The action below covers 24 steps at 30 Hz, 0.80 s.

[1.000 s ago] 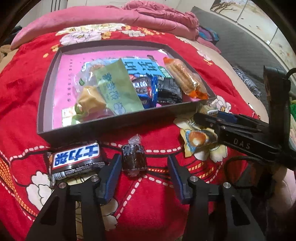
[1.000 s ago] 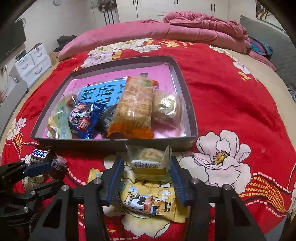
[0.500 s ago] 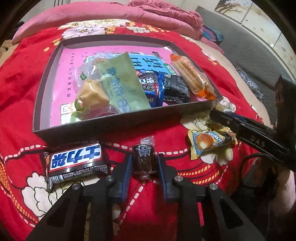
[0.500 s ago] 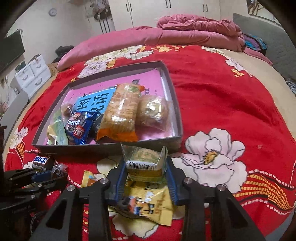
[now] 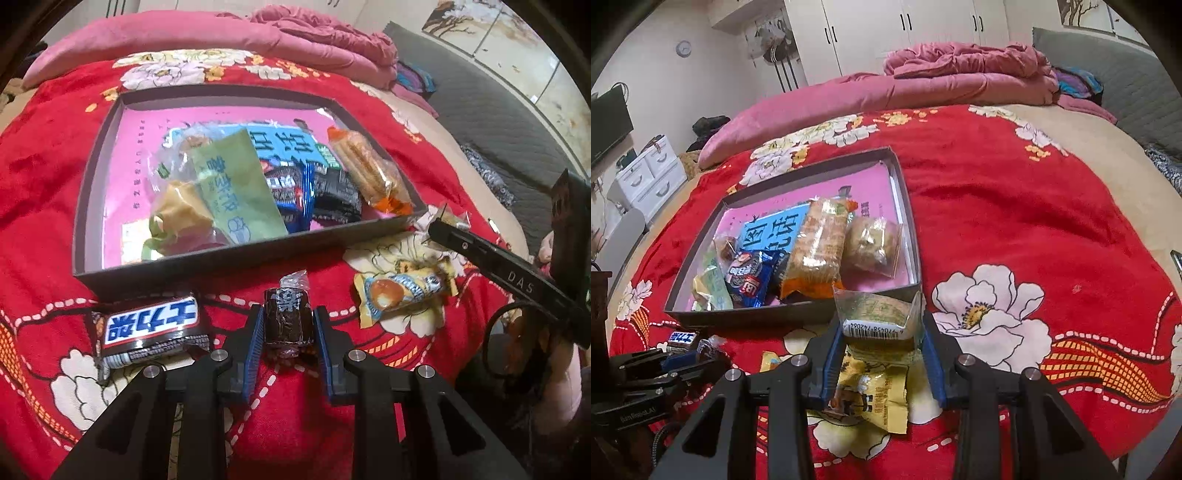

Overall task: Organize snacks
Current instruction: 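Lift the dark packet with left tool and cake packet with right tool over the tray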

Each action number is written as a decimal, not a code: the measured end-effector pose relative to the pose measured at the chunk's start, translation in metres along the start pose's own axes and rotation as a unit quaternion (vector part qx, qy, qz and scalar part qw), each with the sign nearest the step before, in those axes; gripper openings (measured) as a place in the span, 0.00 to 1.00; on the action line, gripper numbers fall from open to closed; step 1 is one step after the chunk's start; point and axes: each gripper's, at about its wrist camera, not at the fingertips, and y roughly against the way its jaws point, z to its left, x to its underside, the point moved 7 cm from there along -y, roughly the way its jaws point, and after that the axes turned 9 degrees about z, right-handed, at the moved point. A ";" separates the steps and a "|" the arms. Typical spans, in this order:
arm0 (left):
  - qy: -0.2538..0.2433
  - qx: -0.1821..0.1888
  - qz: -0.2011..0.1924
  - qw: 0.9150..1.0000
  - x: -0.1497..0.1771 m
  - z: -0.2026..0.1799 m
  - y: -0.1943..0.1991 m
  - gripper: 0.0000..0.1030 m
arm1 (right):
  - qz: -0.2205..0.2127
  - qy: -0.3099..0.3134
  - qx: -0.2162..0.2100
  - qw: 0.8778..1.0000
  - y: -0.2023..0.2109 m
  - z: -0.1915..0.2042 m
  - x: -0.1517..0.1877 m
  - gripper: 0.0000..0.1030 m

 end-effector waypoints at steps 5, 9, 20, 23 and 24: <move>0.008 0.002 -0.020 1.000 -0.006 0.005 0.014 0.27 | -0.012 0.008 -0.006 1.000 0.011 0.010 -0.005 0.38; 0.008 -0.002 -0.029 1.000 -0.008 0.006 0.019 0.27 | -0.020 0.016 -0.012 1.000 0.016 0.019 -0.009 0.38; 0.004 -0.016 -0.059 0.998 -0.013 0.010 0.037 0.27 | -0.027 0.026 -0.018 0.999 0.024 0.030 -0.011 0.38; 0.010 -0.017 -0.064 0.998 -0.015 0.015 0.040 0.27 | -0.030 0.029 -0.020 0.999 0.027 0.033 -0.011 0.38; 0.012 -0.017 -0.065 0.998 -0.016 0.016 0.041 0.27 | -0.031 0.030 -0.020 0.999 0.028 0.035 -0.011 0.38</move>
